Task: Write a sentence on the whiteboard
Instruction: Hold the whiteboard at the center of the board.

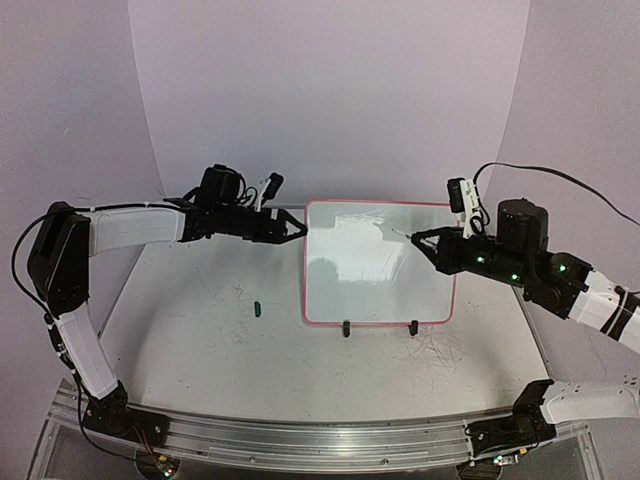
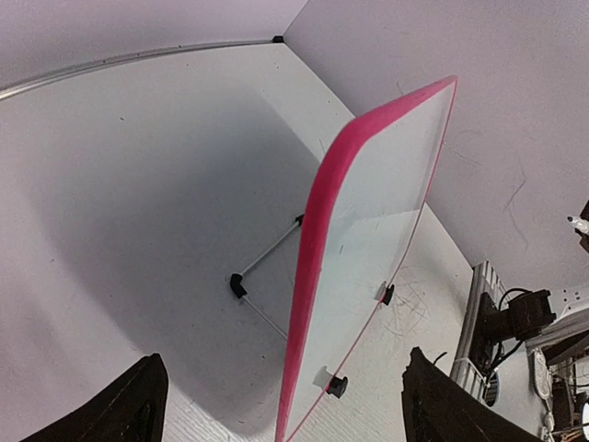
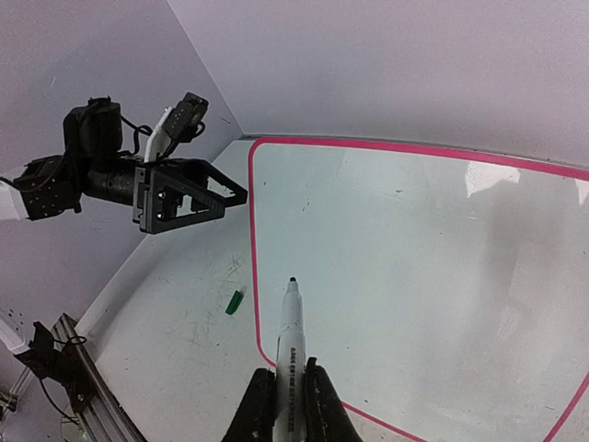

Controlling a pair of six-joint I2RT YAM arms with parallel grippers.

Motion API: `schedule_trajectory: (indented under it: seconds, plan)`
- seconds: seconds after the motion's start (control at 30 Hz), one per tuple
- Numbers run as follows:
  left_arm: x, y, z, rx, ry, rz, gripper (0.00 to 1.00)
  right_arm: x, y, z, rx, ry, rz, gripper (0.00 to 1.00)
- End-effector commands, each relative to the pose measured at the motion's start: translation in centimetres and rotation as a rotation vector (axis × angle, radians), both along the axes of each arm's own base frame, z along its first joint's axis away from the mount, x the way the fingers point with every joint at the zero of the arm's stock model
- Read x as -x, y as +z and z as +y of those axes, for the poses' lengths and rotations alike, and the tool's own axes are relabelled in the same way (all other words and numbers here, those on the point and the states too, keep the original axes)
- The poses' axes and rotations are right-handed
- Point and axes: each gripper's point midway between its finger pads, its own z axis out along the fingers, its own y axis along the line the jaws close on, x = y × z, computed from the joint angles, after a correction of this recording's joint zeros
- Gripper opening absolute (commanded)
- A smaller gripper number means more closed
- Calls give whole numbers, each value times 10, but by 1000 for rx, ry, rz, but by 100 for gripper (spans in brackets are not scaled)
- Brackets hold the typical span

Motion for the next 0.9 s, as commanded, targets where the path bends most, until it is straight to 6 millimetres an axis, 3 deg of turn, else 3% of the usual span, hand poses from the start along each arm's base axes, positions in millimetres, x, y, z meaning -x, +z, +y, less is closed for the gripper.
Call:
schedule_trajectory:
  seconds: [0.0, 0.2, 0.47, 0.63, 0.87]
  plan:
    - [6, -2, -10, 53, -86, -23, 86, 1, 26, 5, -28, 28, -55, 0]
    - [8, -5, -14, 66, -111, -11, 76, 3, 22, 5, -19, 22, -46, 0]
    - [15, -2, -22, 115, -176, 21, 74, 5, 13, 16, 10, 32, -42, 0]
    - [17, 1, -28, 149, -219, 31, 65, 5, 16, 24, 15, 51, -54, 0]
    - [2, 13, -21, 194, -210, 26, 60, 5, 18, 31, 19, 57, -64, 0]
